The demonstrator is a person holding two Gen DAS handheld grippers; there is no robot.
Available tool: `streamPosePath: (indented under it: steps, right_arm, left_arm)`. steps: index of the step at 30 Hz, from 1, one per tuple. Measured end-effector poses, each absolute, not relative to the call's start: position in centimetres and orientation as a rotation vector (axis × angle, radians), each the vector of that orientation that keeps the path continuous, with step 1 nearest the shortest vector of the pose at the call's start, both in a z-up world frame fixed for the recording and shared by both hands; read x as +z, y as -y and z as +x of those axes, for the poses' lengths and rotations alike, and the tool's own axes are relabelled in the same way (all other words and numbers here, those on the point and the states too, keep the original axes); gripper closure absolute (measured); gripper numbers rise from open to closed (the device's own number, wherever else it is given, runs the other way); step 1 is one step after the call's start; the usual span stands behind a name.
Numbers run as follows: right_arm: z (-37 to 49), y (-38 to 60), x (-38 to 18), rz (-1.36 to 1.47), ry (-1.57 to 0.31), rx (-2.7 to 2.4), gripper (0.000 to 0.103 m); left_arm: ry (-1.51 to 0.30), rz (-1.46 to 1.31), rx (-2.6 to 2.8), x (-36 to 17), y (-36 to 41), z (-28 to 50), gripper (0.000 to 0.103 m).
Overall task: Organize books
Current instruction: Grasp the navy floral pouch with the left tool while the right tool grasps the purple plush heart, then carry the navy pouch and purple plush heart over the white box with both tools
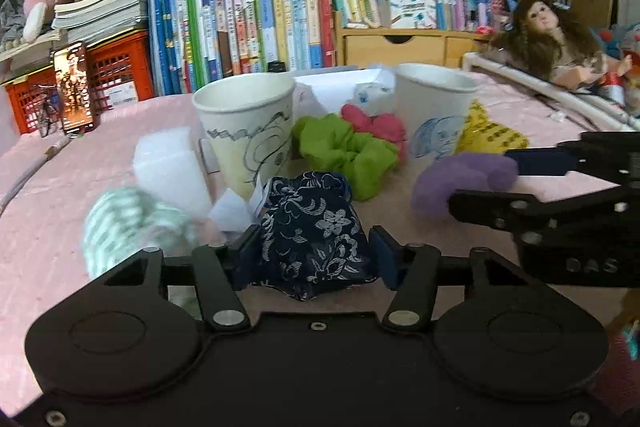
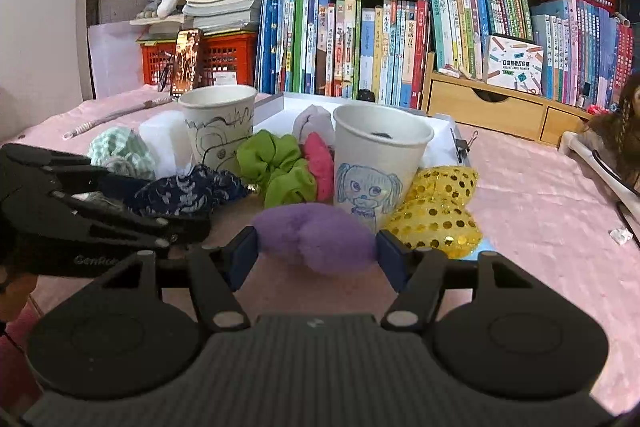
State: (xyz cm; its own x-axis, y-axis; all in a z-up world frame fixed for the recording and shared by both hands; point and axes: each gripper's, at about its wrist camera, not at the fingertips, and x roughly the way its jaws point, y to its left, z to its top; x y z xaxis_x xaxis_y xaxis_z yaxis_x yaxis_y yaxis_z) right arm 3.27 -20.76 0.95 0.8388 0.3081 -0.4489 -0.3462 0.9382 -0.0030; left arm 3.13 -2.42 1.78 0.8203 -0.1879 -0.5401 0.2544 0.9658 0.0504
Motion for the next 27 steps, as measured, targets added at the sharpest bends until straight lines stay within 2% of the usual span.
streamPosePath:
  steps: [11,27]
  right_arm:
    - [3.1,21.9,2.9,-0.032,-0.412,0.329,0.036]
    - [3.3,22.4,5.8,-0.014,-0.329,0.324,0.036]
  left_arm:
    - [-0.476,0.112,-0.282,5.2,2.8,1.1,0.049]
    - [-0.418,0.088,-0.266,8.9,1.9,2.6,0.049]
